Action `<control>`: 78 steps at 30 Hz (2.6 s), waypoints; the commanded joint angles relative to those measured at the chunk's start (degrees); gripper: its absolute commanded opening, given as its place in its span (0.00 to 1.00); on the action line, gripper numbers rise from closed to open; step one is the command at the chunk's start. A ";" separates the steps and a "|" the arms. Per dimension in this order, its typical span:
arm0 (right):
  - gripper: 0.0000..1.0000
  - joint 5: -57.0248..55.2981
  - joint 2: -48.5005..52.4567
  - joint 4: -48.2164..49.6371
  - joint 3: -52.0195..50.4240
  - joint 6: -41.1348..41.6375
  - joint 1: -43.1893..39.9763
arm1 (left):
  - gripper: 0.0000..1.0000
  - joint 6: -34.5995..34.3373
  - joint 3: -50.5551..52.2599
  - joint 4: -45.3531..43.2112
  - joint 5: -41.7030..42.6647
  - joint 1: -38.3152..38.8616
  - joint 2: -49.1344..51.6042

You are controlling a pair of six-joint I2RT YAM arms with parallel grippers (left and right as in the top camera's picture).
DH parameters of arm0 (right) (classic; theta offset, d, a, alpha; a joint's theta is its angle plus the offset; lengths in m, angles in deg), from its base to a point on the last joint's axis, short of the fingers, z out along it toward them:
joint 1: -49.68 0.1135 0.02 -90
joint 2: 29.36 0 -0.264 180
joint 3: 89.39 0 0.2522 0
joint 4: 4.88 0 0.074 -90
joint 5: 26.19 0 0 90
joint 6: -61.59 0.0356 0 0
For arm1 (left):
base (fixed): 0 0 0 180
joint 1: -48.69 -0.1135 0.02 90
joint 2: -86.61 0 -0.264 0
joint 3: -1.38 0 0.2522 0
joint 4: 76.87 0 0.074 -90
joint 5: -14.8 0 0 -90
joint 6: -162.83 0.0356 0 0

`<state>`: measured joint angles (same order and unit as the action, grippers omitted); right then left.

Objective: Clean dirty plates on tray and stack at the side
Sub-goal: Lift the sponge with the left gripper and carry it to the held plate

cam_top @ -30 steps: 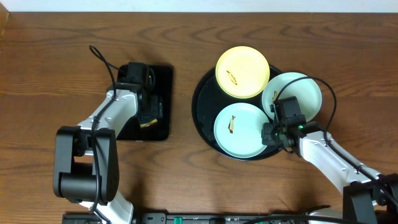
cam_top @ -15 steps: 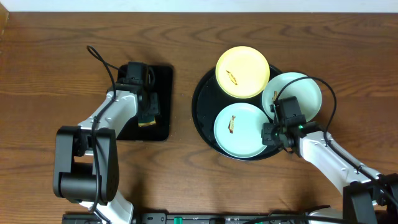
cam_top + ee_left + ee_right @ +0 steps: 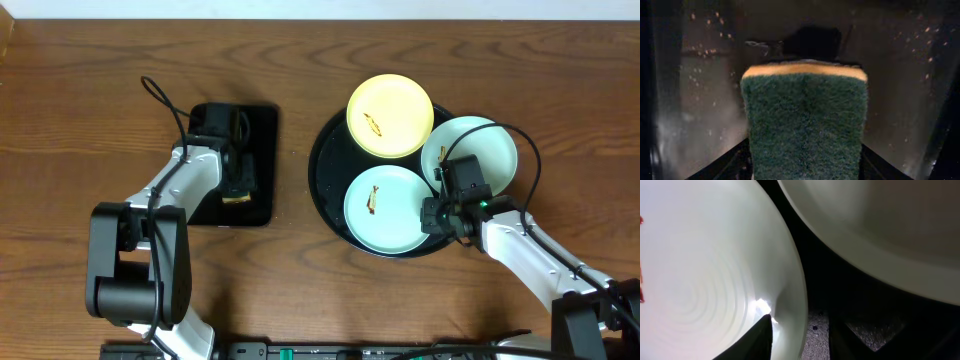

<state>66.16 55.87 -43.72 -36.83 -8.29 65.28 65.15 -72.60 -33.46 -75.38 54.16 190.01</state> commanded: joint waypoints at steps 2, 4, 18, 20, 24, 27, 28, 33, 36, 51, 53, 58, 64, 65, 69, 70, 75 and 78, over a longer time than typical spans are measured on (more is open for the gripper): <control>0.22 -0.42 -0.46 -0.44 -0.24 -0.44 0.35 | 0.60 -0.57 1.81 0.15 -0.28 0.04 0.46; 0.21 -0.42 -0.46 -0.31 -0.24 -0.44 0.35 | 0.60 -0.59 2.12 -0.50 -0.28 0.02 0.46; 0.01 -0.57 -0.46 2.29 -1.49 -0.42 0.35 | 0.51 -0.59 2.21 -0.66 -0.28 0.02 0.46; 0.01 -0.52 -0.46 2.36 -1.49 -0.42 0.35 | 0.51 -0.57 2.95 -2.01 -0.28 0.02 0.46; 0.01 -0.39 -0.46 2.38 -1.49 -0.42 0.35 | 0.52 -0.55 5.29 -5.86 -0.31 0.02 0.46; 0.01 -0.33 -0.46 2.32 -1.49 -0.42 0.35 | 0.19 -0.55 5.88 -7.39 -0.31 0.02 0.42; 0.03 -0.09 -0.46 2.29 -1.49 -0.42 0.35 | 0.08 -0.52 5.60 -7.43 -0.33 0.00 0.17; 0.08 2.54 -0.46 2.34 -1.49 -0.46 0.35 | 0.08 -0.55 3.26 -4.85 -0.31 -0.04 -6.25; 0.10 1.49 -0.46 2.34 -1.49 -0.46 0.35 | 0.07 -1.92 3.23 -4.85 -0.31 -0.04 -16.28; 0.32 0.68 -0.46 2.58 -1.49 -0.46 0.35 | 0.07 -2.40 -3.23 5.88 -0.26 -0.04 -24.74; 0.34 0.68 -0.46 2.62 -1.49 -0.46 0.35 | 0.07 -1.11 -8.79 11.13 0.17 -0.04 -21.49; 0.01 0.70 -0.46 2.99 -1.49 -1.14 0.35 | 0.07 0.48 -22.21 23.43 1.86 -0.04 -11.28; 0.01 0.72 -0.46 2.99 -1.49 -1.11 0.35 | 0.07 3.50 -23.61 24.68 7.28 -0.04 -5.40; 0.01 0.70 -0.46 2.99 -1.49 -1.11 0.35 | 0.07 3.89 -23.61 24.61 7.32 -0.02 -4.79; 0.01 0.70 -0.46 2.99 -1.49 -1.11 0.35 | 0.07 7.96 -23.61 22.84 15.56 0.85 -5.05; 0.01 0.70 -0.46 2.99 -1.49 -1.11 0.35 | 0.07 8.37 -23.61 22.27 17.29 1.33 -5.05; 0.01 0.70 -0.46 2.99 -1.49 -1.11 0.35 | 0.08 11.23 -23.58 18.32 18.97 10.99 -4.83; 0.01 0.70 -0.46 2.99 -1.49 -1.11 0.35 | 0.07 12.61 -23.58 16.44 17.64 18.38 -4.46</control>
<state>66.93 55.76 -40.40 -37.94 -8.67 65.28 74.77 -95.03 -15.71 -58.38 66.38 185.75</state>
